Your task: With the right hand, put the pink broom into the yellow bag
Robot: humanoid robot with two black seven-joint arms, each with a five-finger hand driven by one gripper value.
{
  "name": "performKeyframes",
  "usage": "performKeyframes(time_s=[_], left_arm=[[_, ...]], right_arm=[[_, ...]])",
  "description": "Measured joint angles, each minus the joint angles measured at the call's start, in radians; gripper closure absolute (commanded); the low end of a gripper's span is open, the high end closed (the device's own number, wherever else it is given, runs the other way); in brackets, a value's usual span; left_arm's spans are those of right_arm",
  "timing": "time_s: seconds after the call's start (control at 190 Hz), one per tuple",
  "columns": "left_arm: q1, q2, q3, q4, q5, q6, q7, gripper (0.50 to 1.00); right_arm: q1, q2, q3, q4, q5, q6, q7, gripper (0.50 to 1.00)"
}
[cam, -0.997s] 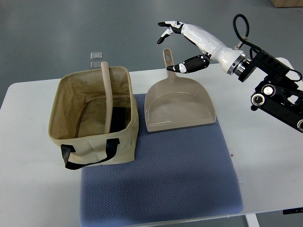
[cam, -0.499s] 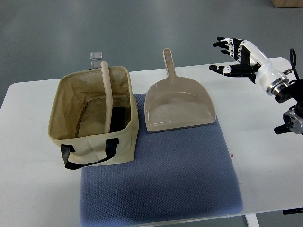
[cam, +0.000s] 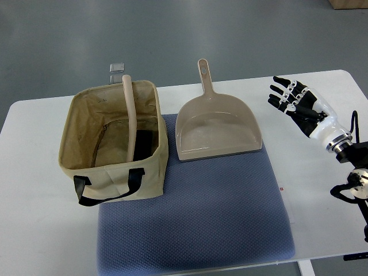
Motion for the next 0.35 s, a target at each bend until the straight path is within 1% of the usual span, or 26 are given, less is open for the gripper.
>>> performKeyframes(time_s=[0.346], left_arm=[[0.000, 0.000, 0.000, 0.000, 0.000, 0.000, 0.000, 0.500]], right_arm=[[-0.026, 0.039, 0.030, -0.023, 0.004, -0.012, 0.010, 0.574]])
